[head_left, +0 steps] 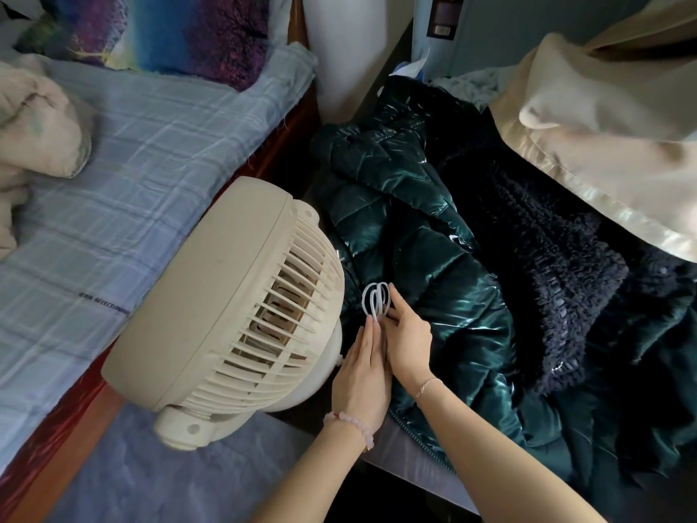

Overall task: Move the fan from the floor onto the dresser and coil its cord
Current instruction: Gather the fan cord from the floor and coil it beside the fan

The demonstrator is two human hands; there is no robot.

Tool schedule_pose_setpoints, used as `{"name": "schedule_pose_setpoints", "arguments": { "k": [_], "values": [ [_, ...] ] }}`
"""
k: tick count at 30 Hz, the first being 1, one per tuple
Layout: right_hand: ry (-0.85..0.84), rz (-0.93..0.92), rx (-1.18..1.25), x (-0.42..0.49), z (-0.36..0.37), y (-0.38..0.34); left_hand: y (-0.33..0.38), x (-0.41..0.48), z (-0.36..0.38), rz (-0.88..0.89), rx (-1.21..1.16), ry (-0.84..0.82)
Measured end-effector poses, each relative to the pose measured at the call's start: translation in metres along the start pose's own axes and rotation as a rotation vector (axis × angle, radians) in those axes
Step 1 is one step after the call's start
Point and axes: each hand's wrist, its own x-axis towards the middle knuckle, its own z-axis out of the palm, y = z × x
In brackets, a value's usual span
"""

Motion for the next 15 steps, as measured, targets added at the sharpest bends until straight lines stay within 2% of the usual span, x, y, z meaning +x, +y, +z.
{"name": "schedule_pose_setpoints", "arguments": {
  "k": [4,10,15],
  "values": [
    [-0.055,-0.073,-0.23,0.002,-0.002,0.003,-0.001,0.004,0.0,-0.02,-0.059,0.056],
    [-0.13,-0.224,-0.517,0.002,0.003,0.006,-0.002,0.009,0.0,-0.024,-0.022,0.014],
    [-0.153,-0.114,-0.36,0.001,0.008,-0.004,0.002,0.012,0.0,-0.03,0.046,-0.006]
  ]
}}
